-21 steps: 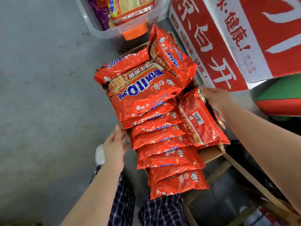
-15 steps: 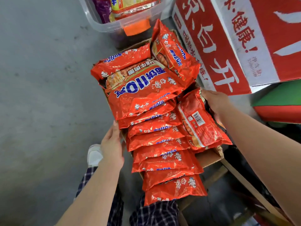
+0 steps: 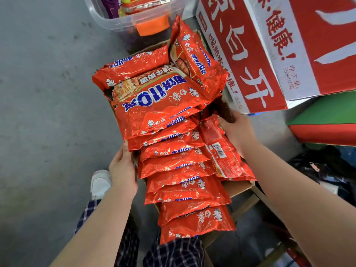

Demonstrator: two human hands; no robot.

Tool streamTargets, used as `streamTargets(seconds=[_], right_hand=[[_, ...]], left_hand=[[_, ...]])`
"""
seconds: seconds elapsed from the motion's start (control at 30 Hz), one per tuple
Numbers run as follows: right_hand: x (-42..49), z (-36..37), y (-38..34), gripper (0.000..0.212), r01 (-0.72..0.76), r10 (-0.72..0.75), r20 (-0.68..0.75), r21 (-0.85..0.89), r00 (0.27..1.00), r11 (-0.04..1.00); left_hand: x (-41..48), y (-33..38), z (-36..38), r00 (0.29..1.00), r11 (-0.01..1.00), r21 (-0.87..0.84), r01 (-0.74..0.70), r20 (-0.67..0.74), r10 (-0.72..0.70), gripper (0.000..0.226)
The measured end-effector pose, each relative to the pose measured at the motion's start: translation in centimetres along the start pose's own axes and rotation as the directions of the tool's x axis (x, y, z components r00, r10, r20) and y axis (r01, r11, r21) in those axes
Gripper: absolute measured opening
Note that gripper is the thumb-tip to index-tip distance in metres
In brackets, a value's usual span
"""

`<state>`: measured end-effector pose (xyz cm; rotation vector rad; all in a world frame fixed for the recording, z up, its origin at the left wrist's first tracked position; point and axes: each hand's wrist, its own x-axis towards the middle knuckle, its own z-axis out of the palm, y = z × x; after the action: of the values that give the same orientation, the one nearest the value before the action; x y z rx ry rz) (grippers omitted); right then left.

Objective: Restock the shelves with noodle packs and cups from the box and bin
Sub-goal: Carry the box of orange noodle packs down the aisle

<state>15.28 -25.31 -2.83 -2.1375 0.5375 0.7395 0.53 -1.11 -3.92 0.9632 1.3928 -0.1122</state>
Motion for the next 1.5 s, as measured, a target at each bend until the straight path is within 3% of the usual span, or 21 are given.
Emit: streamTargets(seconds=[0.1, 0.23, 0.33, 0.47, 0.6, 0.8, 0.9, 1.0, 1.33, 1.5], right_hand=[[-1.0, 0.1, 0.8, 0.056, 0.005, -0.007, -0.015, -0.116, 1.000, 0.993], [-3.2, 0.4, 2.0, 0.086, -0.025, 0.029, 0.018, -0.170, 0.999, 0.985], [-6.5, 1.0, 2.8, 0.082, -0.047, 0.037, -0.038, -0.328, 0.999, 0.943], [-10.4, 1.7, 4.2, 0.095, -0.028, 0.002, -0.059, -0.446, 0.998, 0.894], [-10.7, 1.2, 4.6, 0.098, -0.029, 0.003, -0.056, -0.457, 0.998, 0.889], [-3.4, -2.7, 1.1, 0.113, 0.056, -0.062, -0.020, -0.209, 0.998, 0.976], [-0.8, -3.4, -1.1, 0.103, 0.031, -0.028, 0.033, -0.079, 0.999, 0.996], [0.6, -3.7, -2.6, 0.068, -0.005, 0.001, 0.056, 0.065, 0.998, 0.998], [2.8, -1.9, -4.5, 0.051, -0.128, 0.115, 0.282, 0.028, 0.953, 0.991], [2.7, -0.5, -3.3, 0.046, -0.063, 0.070, 0.141, -0.054, 0.987, 0.997]], left_hand=[[0.1, 0.2, -0.2, 1.000, 0.999, 0.050, -0.003, -0.013, 0.004, 0.043], [0.0, 0.7, -0.2, 1.000, 0.995, 0.095, 0.013, -0.024, -0.011, 0.041], [-0.3, 1.0, -0.1, 1.000, 0.993, 0.118, 0.003, -0.026, 0.000, 0.040], [-0.7, 1.4, -0.3, 1.000, 0.989, 0.150, 0.005, -0.010, -0.004, 0.045], [-0.9, 1.7, -0.6, 1.000, 0.986, 0.162, 0.024, 0.008, -0.026, 0.041], [-1.3, 2.4, -0.3, 0.994, 0.991, 0.102, 0.090, 0.054, -0.096, 0.052], [-1.5, 2.1, -0.2, 0.990, 0.991, 0.085, 0.105, 0.085, -0.112, 0.057], [-1.6, 1.9, -0.2, 0.992, 0.991, 0.092, 0.101, 0.072, -0.108, 0.055], [-0.4, 1.8, -0.2, 0.991, 0.992, 0.058, 0.116, 0.065, -0.119, 0.059], [-1.0, 1.4, 0.2, 0.992, 0.994, -0.005, 0.112, 0.055, -0.111, 0.047]])
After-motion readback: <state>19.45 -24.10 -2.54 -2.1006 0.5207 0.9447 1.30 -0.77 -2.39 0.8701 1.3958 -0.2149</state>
